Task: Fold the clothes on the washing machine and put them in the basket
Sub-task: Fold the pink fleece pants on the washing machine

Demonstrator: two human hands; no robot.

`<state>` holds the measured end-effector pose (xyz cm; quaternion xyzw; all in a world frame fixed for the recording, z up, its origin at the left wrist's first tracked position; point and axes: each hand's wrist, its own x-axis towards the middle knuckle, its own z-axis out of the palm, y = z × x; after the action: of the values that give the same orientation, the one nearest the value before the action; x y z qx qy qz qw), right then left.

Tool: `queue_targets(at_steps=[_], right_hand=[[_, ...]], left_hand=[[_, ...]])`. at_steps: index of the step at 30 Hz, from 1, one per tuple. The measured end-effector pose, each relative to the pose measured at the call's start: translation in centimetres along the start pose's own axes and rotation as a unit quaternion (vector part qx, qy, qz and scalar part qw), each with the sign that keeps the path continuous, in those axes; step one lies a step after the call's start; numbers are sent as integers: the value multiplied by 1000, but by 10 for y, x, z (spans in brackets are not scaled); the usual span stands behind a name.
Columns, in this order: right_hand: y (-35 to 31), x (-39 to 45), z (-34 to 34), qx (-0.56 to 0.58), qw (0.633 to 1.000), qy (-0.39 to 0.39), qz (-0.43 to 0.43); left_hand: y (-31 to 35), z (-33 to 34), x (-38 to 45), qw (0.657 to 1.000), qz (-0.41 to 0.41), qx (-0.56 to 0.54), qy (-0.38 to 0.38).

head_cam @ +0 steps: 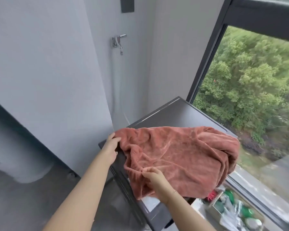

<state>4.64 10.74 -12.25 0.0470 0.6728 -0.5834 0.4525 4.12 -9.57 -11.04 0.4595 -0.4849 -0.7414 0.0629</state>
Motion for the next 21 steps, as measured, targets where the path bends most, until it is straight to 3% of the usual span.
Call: queue_targets(at_steps=[5, 7, 9, 11, 13, 16, 19, 21], right_hand=[[9, 3, -4, 100, 994, -4, 47], [15, 4, -19, 86, 989, 117, -37], [21, 2, -39, 32, 958, 258, -119], [29, 4, -58, -58, 938, 311, -138], [41, 8, -70, -195, 925, 289, -153], [55, 13, -74, -333, 889, 256, -181], [49, 10, -75, -276, 922, 229, -149], [41, 10, -74, -177, 965, 183, -66]], left_hand=[[-24, -5, -2, 996, 38, 80, 13], [-33, 3, -13, 989, 71, 128, 9], [-47, 15, -24, 970, 90, 224, 3], [-64, 28, -34, 926, 83, 369, -4], [-80, 31, -43, 878, 99, 468, -3], [-92, 16, -42, 857, 149, 493, 21], [-88, -8, -34, 851, 141, 502, 63], [-82, -12, -35, 815, 115, 555, 120]])
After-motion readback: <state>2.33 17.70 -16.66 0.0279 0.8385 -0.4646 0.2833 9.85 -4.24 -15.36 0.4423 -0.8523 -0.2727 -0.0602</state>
